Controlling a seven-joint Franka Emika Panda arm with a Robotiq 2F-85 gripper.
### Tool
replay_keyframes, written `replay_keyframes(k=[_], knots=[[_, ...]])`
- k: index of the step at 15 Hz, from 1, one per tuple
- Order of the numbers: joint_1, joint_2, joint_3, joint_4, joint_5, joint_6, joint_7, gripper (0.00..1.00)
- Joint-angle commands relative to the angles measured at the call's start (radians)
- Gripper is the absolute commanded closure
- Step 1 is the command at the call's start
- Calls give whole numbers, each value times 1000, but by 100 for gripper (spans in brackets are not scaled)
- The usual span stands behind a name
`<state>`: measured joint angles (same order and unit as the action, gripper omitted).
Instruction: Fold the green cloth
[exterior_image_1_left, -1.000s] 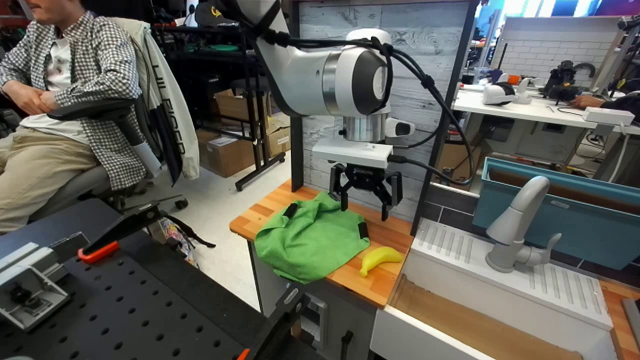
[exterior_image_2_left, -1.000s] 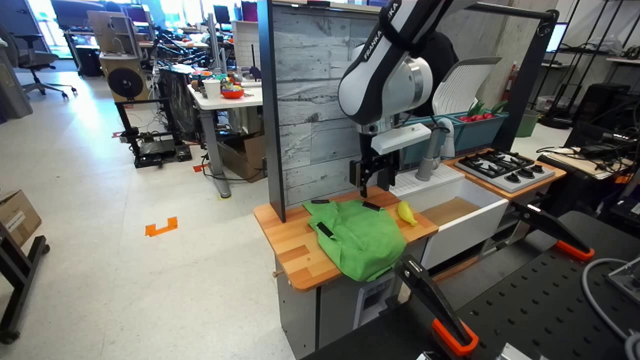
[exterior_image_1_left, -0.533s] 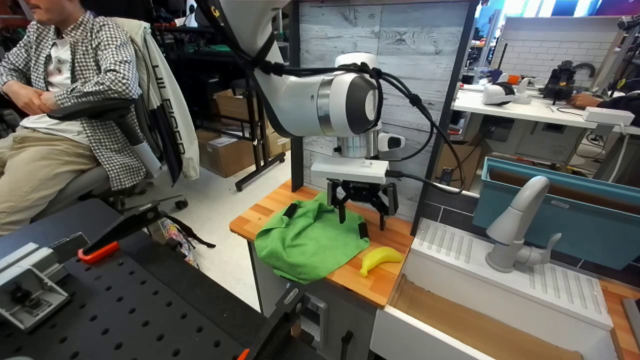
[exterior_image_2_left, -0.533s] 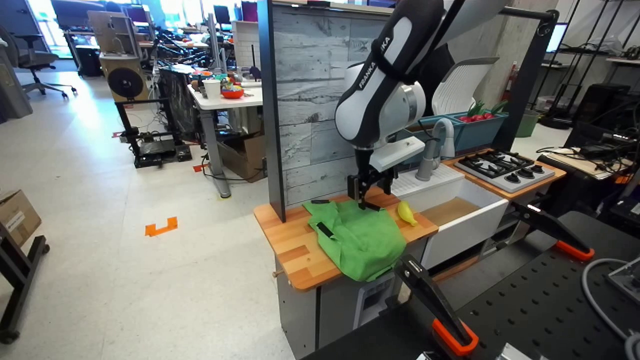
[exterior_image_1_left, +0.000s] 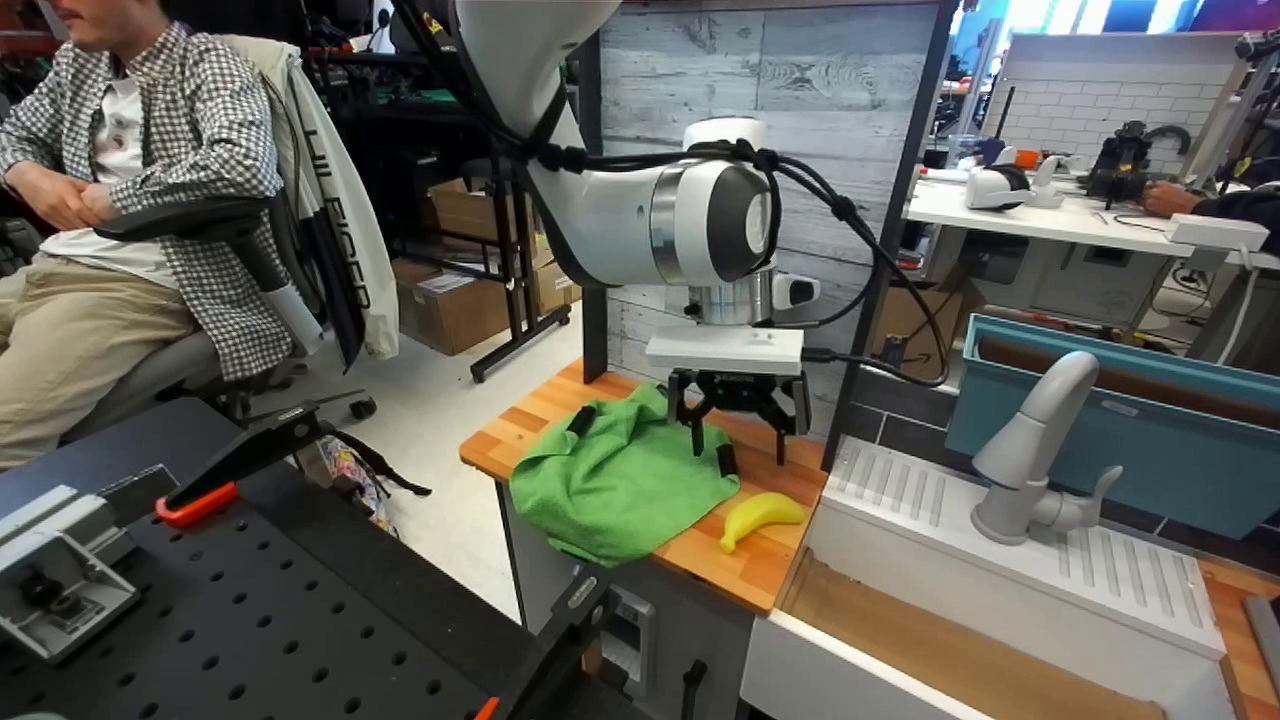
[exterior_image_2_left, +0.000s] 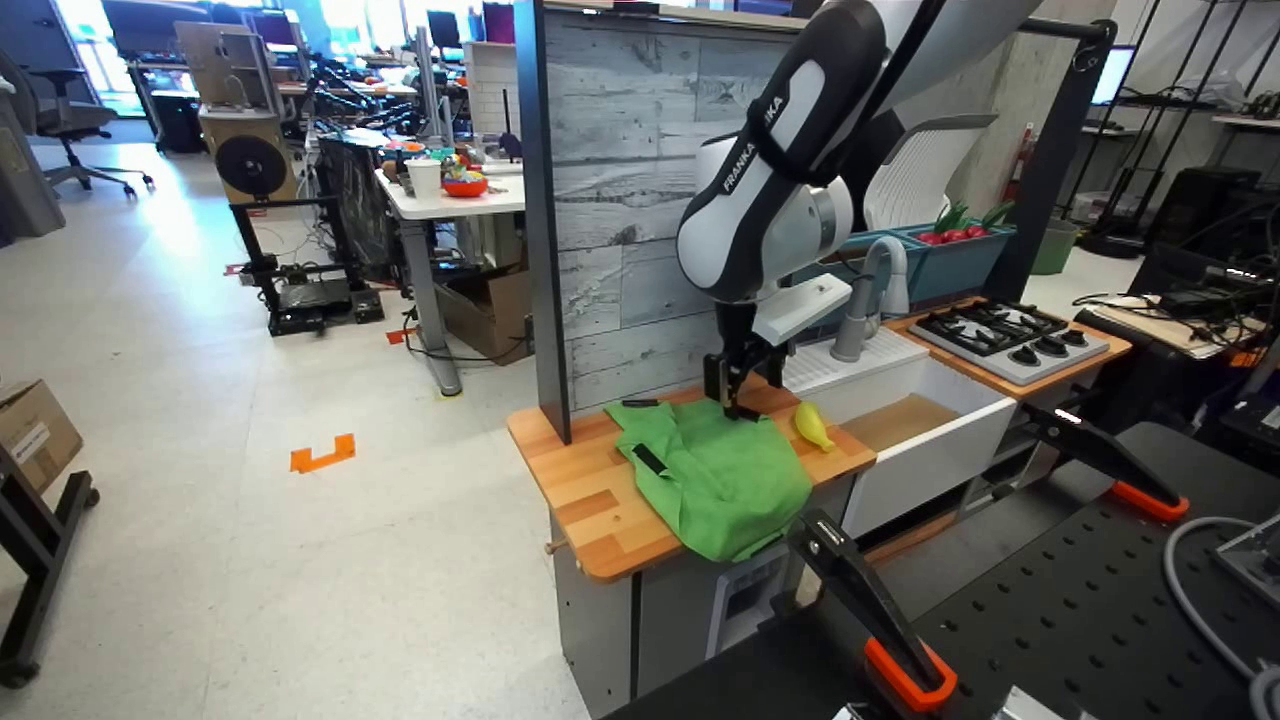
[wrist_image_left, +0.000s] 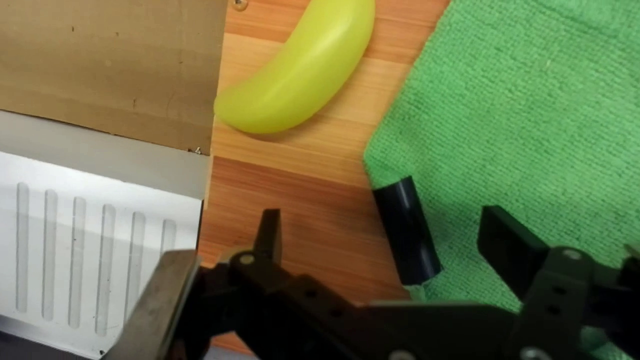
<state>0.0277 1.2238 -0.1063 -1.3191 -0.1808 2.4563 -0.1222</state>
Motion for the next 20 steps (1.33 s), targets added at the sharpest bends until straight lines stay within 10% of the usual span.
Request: replay_keyframes(k=[1,12,20], knots=[[-25,51,19,70,-33,11,-84,25],[-47,77,38,107,-44,-12,-213,99],[-3,65,15,68,-46,5,-107,98]])
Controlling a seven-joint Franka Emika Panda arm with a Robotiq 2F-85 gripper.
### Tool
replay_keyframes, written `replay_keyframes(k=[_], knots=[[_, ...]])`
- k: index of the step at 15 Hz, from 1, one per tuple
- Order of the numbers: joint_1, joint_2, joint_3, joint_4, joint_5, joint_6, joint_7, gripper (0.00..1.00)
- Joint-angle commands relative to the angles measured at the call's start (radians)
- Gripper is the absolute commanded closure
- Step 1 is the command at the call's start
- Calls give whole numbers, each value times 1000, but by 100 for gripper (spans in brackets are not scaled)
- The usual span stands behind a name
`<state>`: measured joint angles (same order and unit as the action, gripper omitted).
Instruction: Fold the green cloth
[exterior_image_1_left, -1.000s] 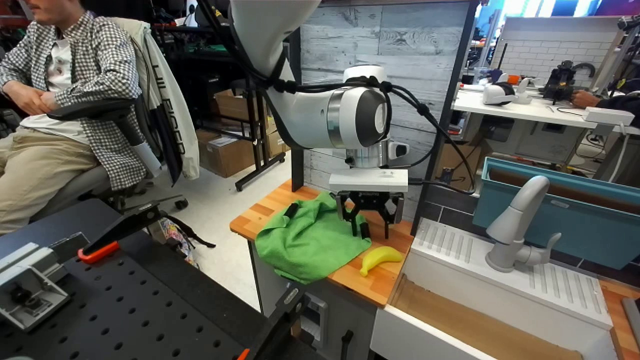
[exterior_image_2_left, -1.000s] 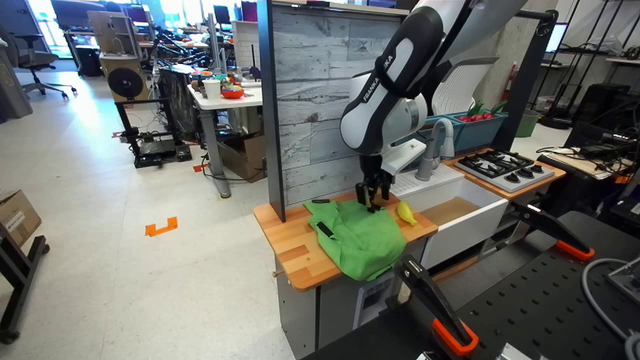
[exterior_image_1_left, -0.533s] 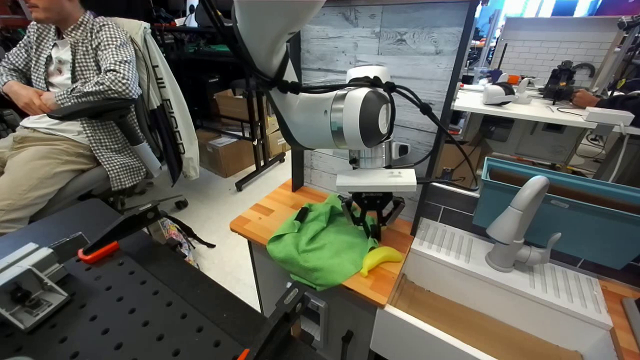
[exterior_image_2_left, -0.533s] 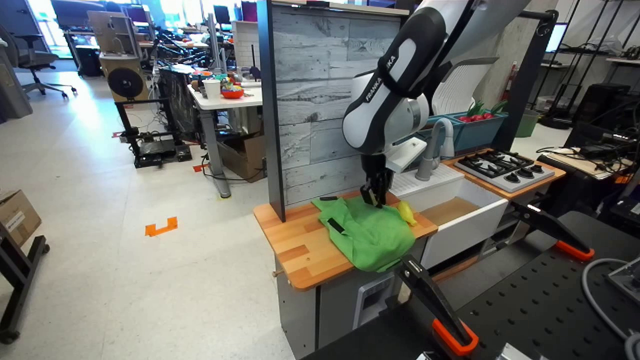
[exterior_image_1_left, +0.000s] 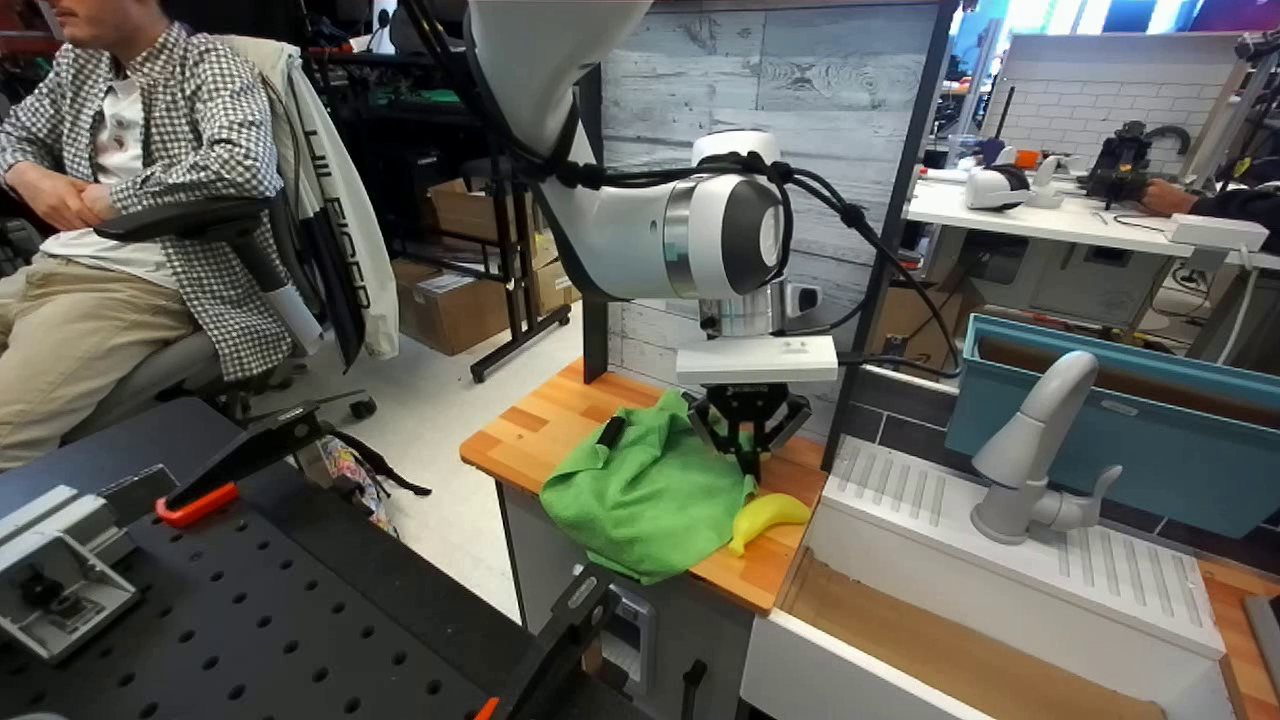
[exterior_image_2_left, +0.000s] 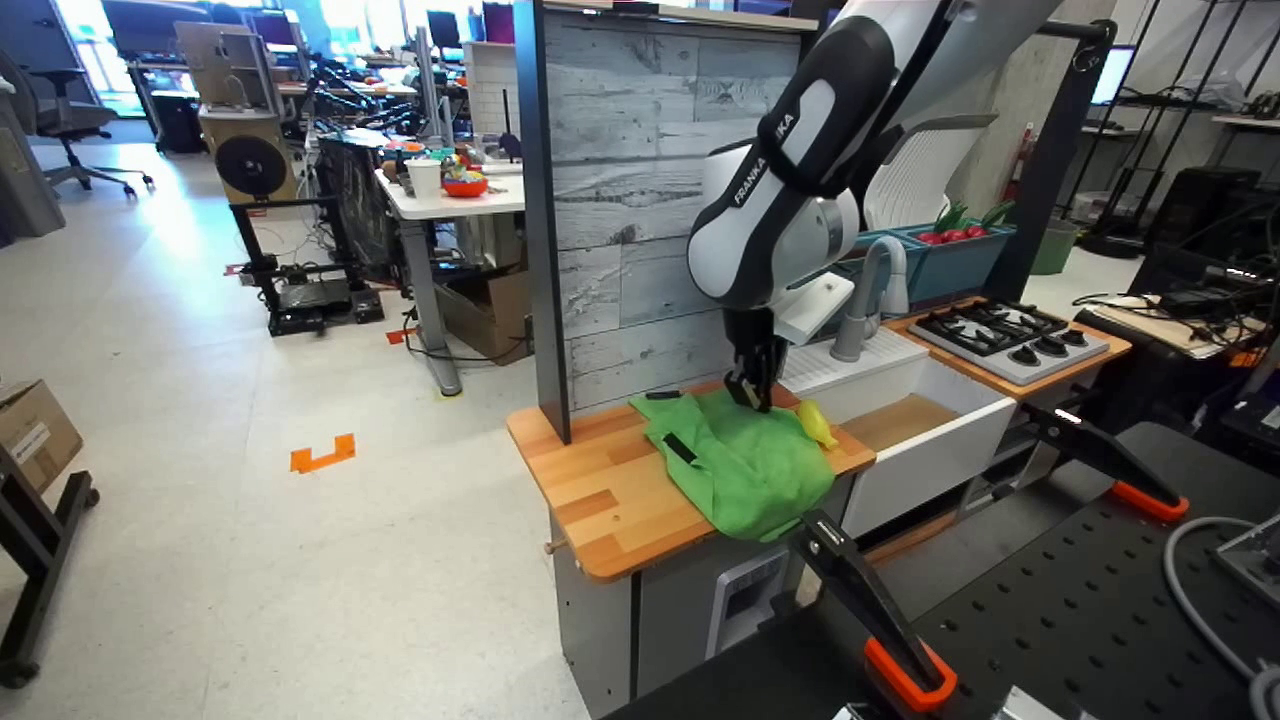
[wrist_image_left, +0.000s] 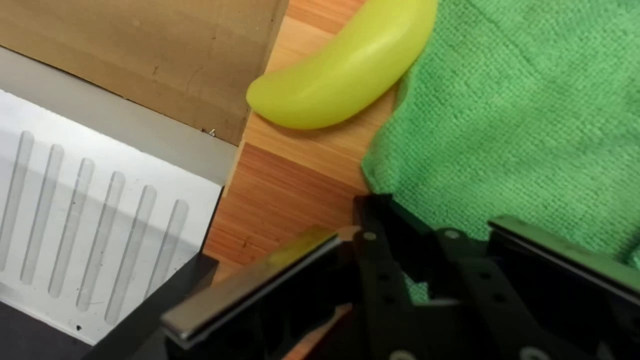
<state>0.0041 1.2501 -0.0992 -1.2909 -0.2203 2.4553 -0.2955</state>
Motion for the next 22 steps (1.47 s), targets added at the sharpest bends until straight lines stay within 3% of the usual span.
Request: replay_keyframes(k=[1,6,14,22], knots=[[28,32,4,32,-7,4,86,98],[73,-38,-15,-68,-12,33,212,98],[224,-159,-56,-319,-12,271,443,98],[221,-238,-52,-404,15,268,471,98]])
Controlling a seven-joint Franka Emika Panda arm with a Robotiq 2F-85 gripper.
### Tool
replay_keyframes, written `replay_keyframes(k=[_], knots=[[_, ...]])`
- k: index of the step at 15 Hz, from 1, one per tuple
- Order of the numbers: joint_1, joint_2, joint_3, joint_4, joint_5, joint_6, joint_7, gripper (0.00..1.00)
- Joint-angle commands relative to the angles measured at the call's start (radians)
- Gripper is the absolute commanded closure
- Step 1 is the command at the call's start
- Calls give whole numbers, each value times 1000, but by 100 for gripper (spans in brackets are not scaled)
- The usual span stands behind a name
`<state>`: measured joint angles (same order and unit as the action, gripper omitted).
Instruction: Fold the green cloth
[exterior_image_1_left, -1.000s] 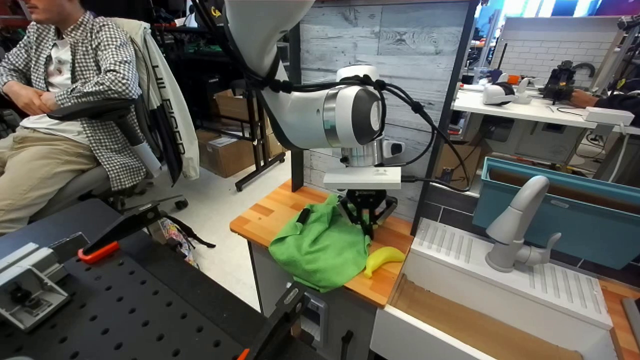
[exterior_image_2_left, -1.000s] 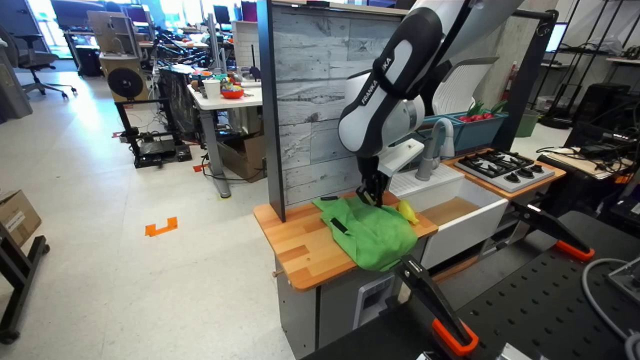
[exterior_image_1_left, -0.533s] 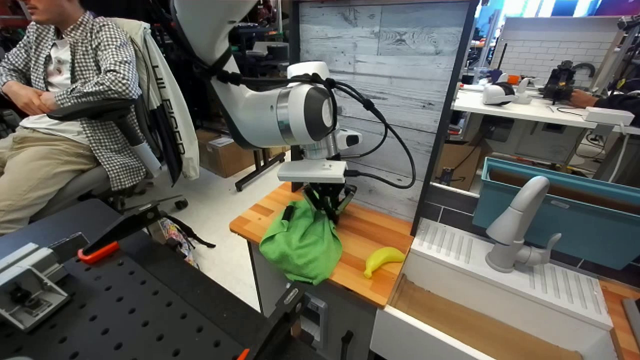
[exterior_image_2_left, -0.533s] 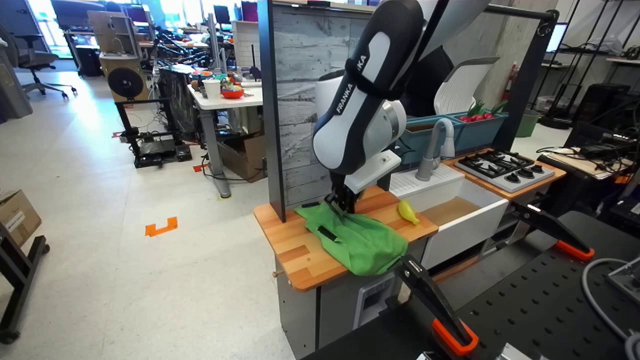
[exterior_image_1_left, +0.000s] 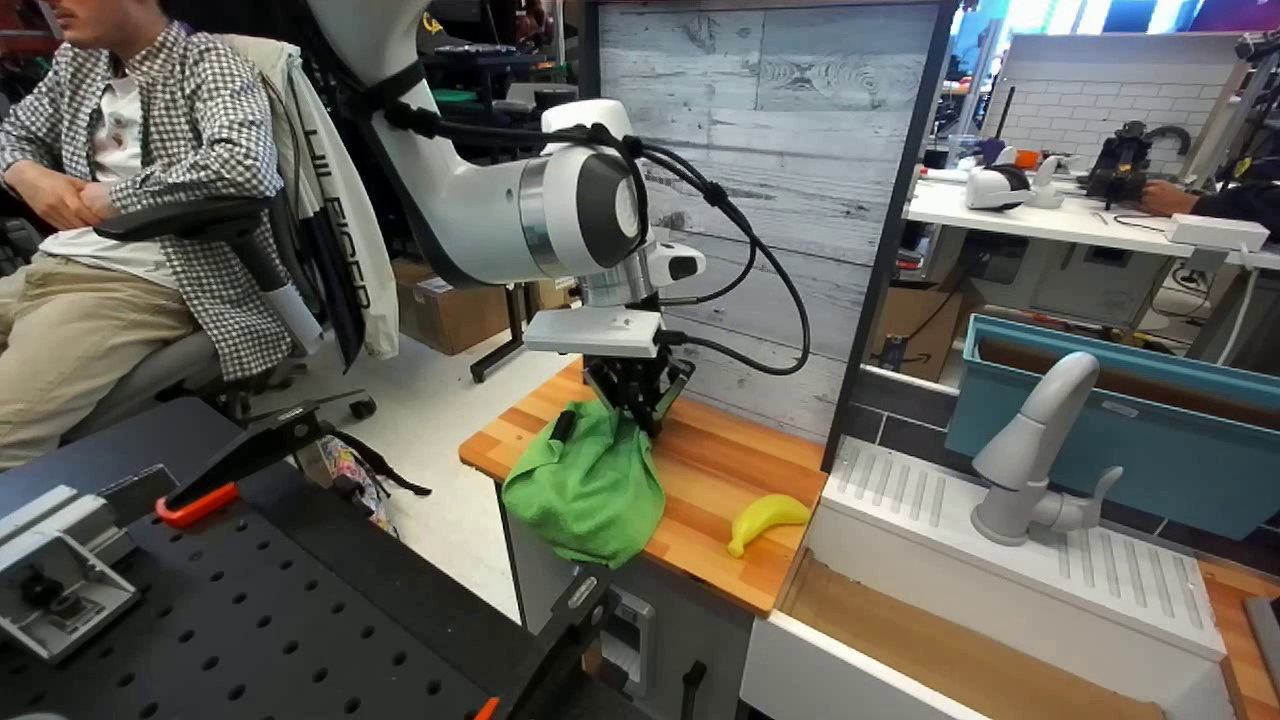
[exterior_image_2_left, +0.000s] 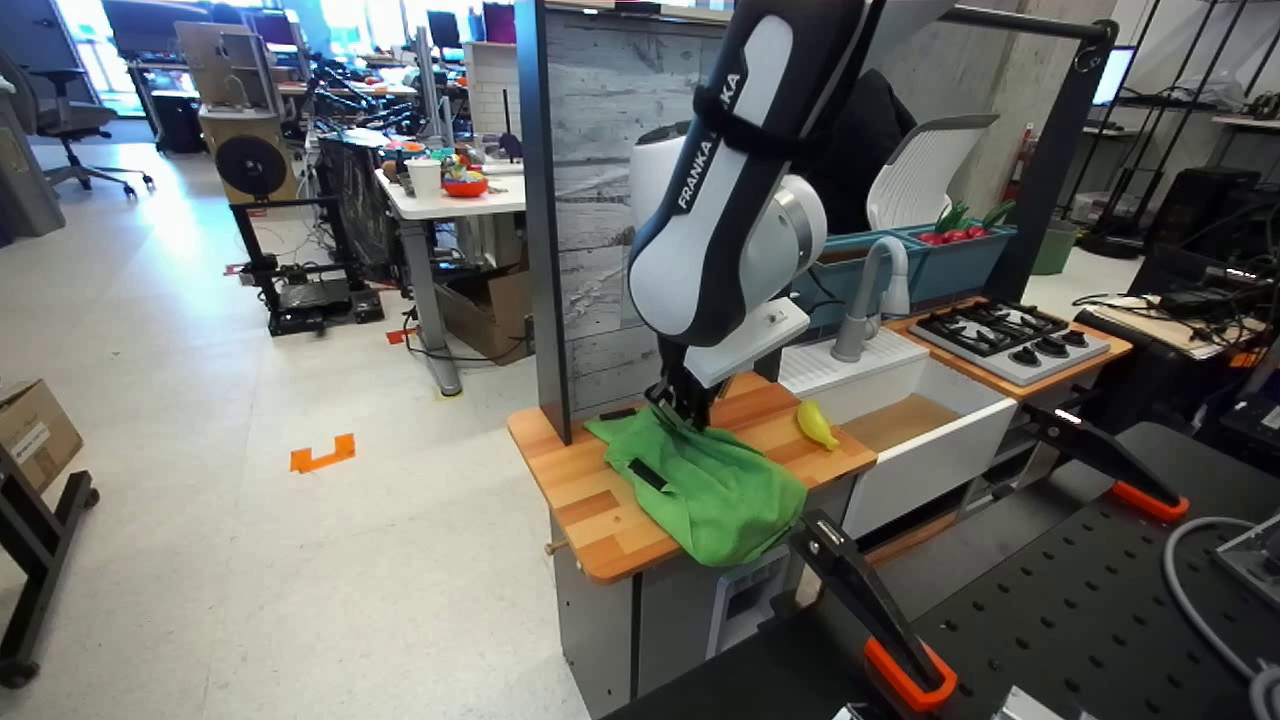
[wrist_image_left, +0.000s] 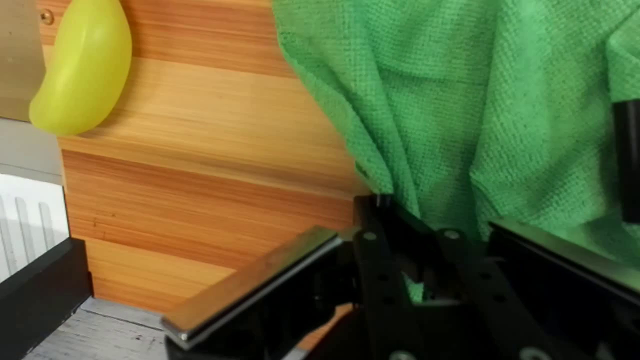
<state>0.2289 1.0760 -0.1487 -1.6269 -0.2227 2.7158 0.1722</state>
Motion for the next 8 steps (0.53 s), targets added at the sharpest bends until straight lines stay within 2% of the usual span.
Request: replay_keyframes(k=[1,8], knots=[[-8,-78,-2,-79,20,5,3,98],[-17,-177,0,-156,26,-6,3,98]])
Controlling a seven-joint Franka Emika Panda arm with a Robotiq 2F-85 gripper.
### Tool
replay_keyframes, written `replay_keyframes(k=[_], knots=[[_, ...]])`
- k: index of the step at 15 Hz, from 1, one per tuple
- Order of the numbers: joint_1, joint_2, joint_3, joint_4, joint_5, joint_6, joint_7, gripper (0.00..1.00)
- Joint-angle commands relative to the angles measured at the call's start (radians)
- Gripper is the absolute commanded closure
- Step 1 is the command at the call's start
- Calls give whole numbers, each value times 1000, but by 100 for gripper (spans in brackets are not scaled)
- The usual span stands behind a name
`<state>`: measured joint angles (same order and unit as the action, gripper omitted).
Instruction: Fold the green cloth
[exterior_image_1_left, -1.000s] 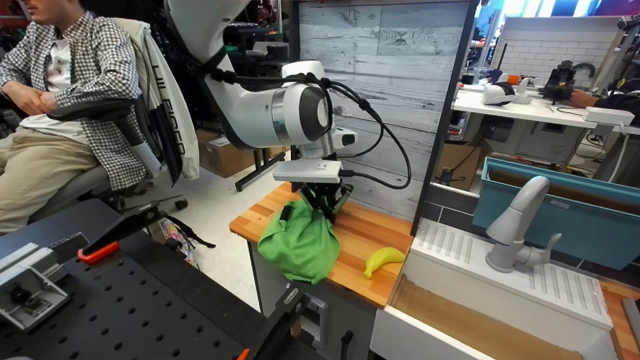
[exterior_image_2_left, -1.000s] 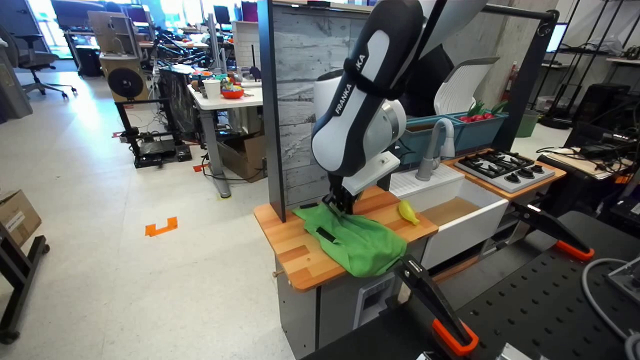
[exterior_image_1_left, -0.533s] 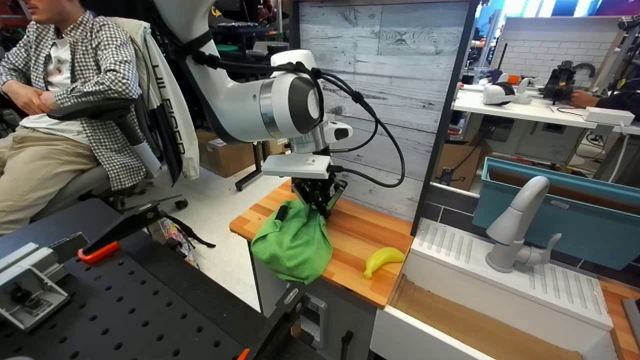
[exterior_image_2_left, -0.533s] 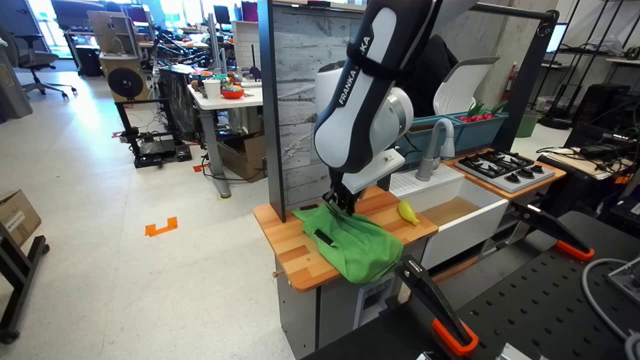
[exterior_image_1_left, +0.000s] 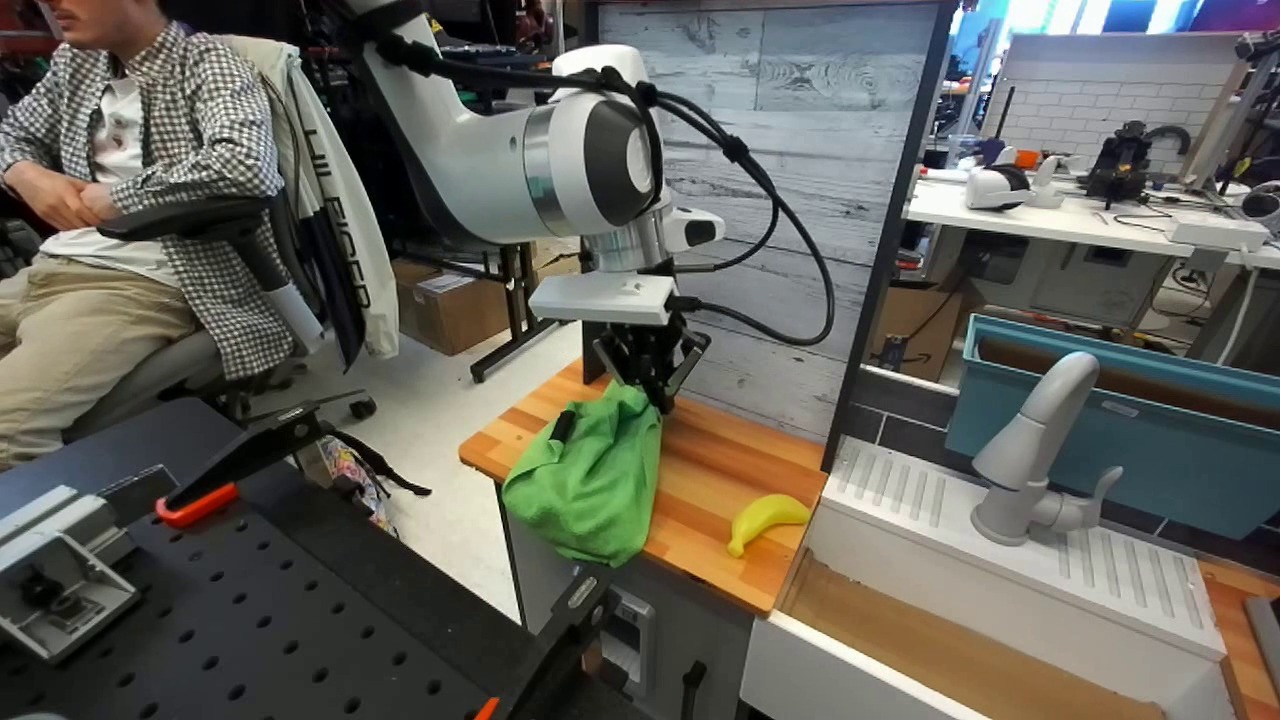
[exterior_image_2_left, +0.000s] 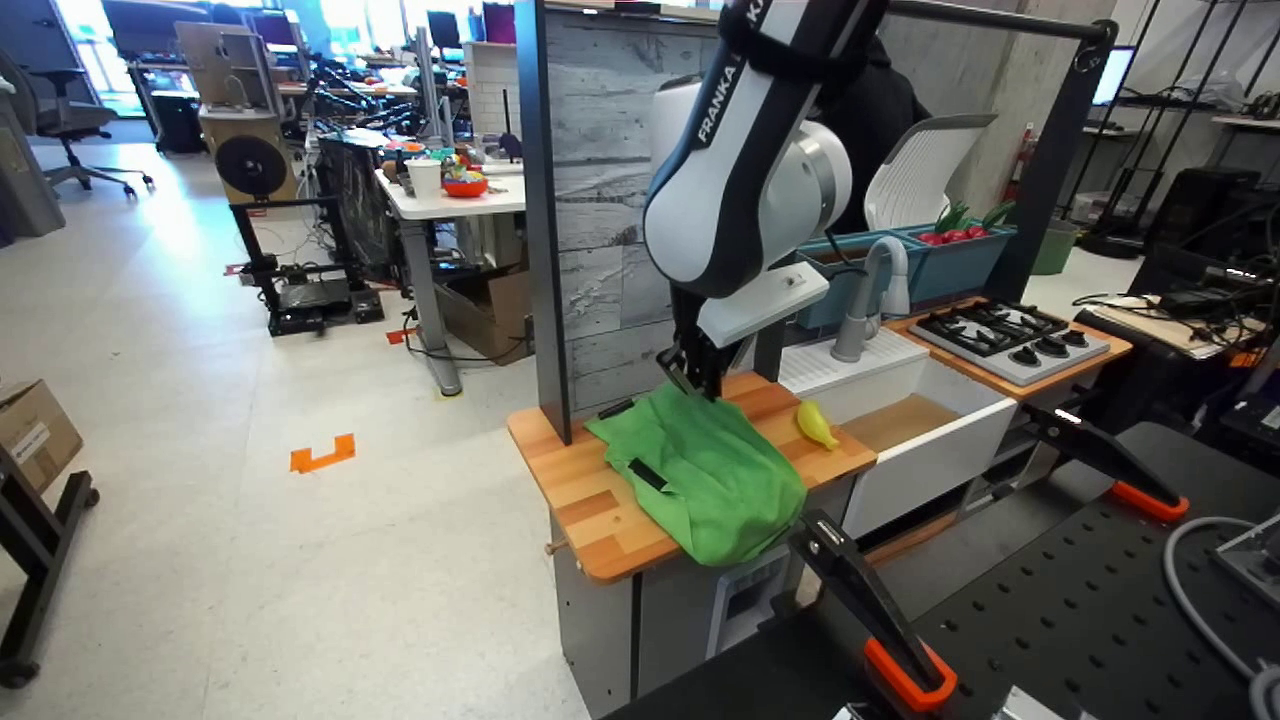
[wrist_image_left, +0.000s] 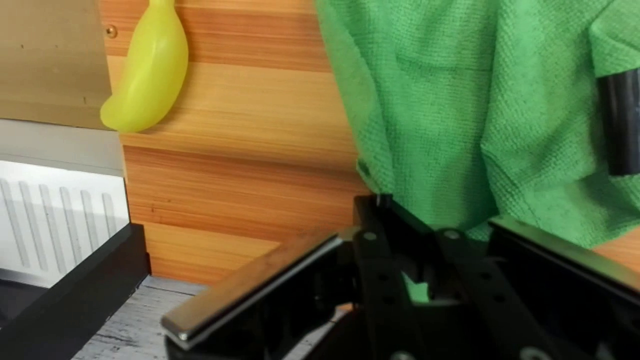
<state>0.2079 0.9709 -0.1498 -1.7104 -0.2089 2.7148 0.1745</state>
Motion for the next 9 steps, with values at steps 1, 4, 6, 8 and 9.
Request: replay_keyframes(k=[1,4,6,8,9], knots=[[10,-83,-2,-85,8,-2,5,98],[29,-105,-7,-112,-7,3,5,98],[45,-109,-6,-123,-20,2,-2,98],[58,-107,1,-127,-27,-1,-14,98],[64,-104,7,-124,-30,-7,-22,98]])
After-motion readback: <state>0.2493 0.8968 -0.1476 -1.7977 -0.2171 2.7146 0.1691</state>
